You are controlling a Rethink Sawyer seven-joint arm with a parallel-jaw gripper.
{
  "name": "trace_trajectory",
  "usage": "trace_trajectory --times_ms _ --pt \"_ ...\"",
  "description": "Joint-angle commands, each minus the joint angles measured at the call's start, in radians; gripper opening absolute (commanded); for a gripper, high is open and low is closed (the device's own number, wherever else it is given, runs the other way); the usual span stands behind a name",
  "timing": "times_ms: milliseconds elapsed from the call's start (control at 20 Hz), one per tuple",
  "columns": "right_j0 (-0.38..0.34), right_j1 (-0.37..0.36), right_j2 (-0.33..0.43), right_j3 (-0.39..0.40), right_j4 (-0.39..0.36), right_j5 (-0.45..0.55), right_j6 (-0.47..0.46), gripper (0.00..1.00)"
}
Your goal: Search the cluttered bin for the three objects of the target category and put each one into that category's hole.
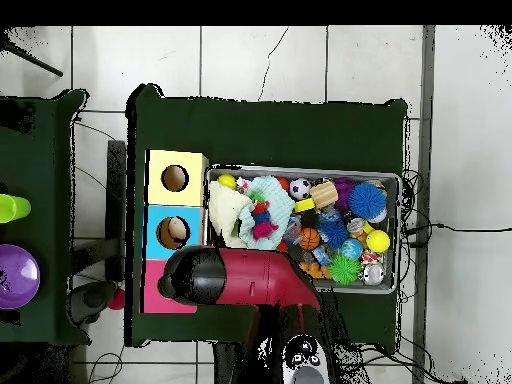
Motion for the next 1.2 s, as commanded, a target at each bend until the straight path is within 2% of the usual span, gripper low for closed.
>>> trace_trajectory --times_ms 50,200,250,450,1000,1200 --pt "-0.005 0.003 -0.012 0.08 -0.023 -0.223 0.207 0.0" --pt "-0.037 0.006 0.03 0.074 0.021 -0.085 0.139 0.0" --pt "0.025 0.014 -0.032 0.028 0.01 -0.034 0.215 0.0" --pt "0.027 0.012 -0.034 0.033 0.017 -0.068 0.207 0.0" --pt "0.017 0.013 -0.028 0.04 0.043 -0.055 0.199 0.0" --pt "-0.002 0.015 -0.004 0.067 0.107 -0.044 0.223 0.0"
